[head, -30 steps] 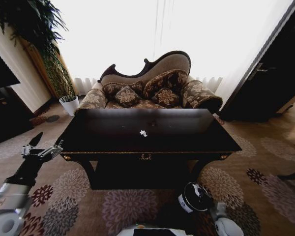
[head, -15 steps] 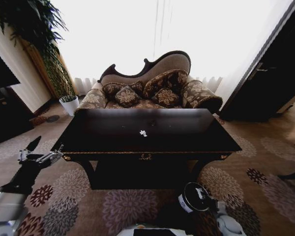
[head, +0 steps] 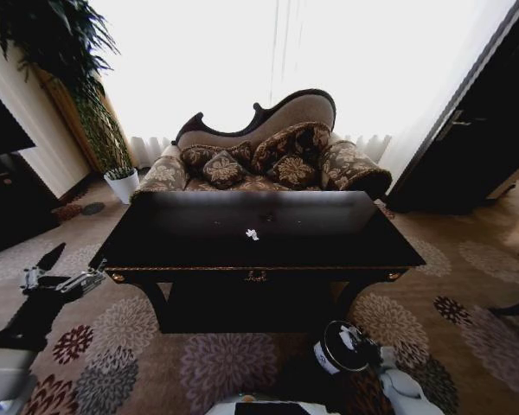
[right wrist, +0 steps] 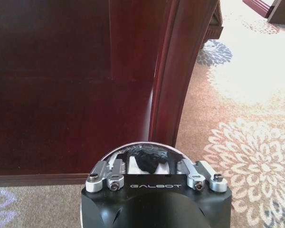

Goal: Move to the front of the table and place the trash on the table into the trash bin.

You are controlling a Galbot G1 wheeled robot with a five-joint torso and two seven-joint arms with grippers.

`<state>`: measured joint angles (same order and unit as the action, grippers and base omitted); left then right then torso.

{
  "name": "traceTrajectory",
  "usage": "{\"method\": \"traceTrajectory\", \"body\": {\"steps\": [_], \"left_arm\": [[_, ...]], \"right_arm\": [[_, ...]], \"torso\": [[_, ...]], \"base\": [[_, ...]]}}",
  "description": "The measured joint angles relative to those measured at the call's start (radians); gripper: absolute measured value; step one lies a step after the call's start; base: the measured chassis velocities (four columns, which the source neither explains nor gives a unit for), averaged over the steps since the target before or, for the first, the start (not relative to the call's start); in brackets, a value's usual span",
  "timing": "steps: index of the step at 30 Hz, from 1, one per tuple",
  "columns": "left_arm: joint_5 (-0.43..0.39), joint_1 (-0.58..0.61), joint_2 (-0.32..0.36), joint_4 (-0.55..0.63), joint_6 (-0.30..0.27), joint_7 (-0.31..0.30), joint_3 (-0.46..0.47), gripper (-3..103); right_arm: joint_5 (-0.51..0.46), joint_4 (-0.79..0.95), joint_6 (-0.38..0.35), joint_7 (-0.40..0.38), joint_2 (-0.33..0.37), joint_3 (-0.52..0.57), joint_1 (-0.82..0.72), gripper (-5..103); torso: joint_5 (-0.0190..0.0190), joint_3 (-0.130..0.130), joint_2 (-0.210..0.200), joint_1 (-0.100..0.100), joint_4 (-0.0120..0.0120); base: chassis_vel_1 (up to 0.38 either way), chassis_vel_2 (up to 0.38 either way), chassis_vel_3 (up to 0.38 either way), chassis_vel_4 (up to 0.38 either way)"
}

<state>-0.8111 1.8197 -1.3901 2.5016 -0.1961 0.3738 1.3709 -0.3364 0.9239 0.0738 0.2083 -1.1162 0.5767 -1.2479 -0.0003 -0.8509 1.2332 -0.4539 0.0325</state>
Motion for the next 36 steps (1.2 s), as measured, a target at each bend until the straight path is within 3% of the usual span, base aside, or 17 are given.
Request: {"method": "traceTrajectory", "body": {"steps": [2, 3, 10, 11, 12, 15, 23, 36], "left_arm": [[0.000, 0.000, 0.001, 0.000, 0.000, 0.000, 0.000, 100], [0.002, 0.000, 0.001, 0.000, 0.000, 0.000, -0.001, 100], [0.005, -0.006, 0.002, -0.001, 0.000, 0.000, -0.007, 100], [0.005, -0.011, 0.003, -0.008, 0.000, 0.000, -0.008, 100], [0.005, -0.011, 0.003, -0.008, 0.000, 0.000, -0.008, 100], [0.008, -0.031, 0.005, -0.029, 0.000, -0.001, -0.023, 100], [0.019, -0.079, 0.007, -0.070, 0.001, -0.002, -0.067, 100], [0.021, -0.195, 0.023, -0.140, 0.004, -0.005, -0.129, 100]], "right_arm": [[0.003, -0.002, 0.001, 0.002, -0.002, 0.000, 0.001, 47], [0.009, -0.003, 0.002, 0.004, -0.008, 0.000, 0.004, 58], [0.018, 0.020, 0.003, 0.005, -0.030, 0.000, -0.004, 74], [0.017, 0.057, 0.000, 0.005, -0.040, 0.005, -0.023, 85], [0.017, 0.057, 0.000, 0.005, -0.040, 0.005, -0.023, 85], [0.014, 0.182, -0.012, 0.011, -0.068, 0.025, -0.097, 99], [0.008, 0.382, 0.019, 0.019, -0.121, 0.058, -0.222, 100], [-0.038, 0.825, 0.034, 0.016, -0.173, 0.102, -0.580, 100]], "torso": [[0.0000, 0.000, 0.000, 0.000, 0.0000], [0.0000, 0.000, 0.000, 0.000, 0.0000], [0.0000, 0.000, 0.000, 0.000, -0.0001], [0.0000, 0.000, 0.000, 0.000, -0.0001], [0.0000, 0.000, 0.000, 0.000, -0.0001], [-0.0001, 0.000, 0.000, 0.000, 0.0000], [-0.0001, 0.000, 0.000, 0.000, -0.0001], [-0.0002, 0.000, 0.000, 0.000, -0.0001]], "base": [[0.000, 0.000, 0.000, 0.000], [0.000, 0.000, 0.000, 0.000], [0.000, 0.000, 0.000, 0.000], [0.000, 0.000, 0.000, 0.000], [0.000, 0.000, 0.000, 0.000], [0.000, 0.000, 0.000, 0.000], [0.000, 0.000, 0.000, 0.000], [0.000, 0.000, 0.000, 0.000]]}}
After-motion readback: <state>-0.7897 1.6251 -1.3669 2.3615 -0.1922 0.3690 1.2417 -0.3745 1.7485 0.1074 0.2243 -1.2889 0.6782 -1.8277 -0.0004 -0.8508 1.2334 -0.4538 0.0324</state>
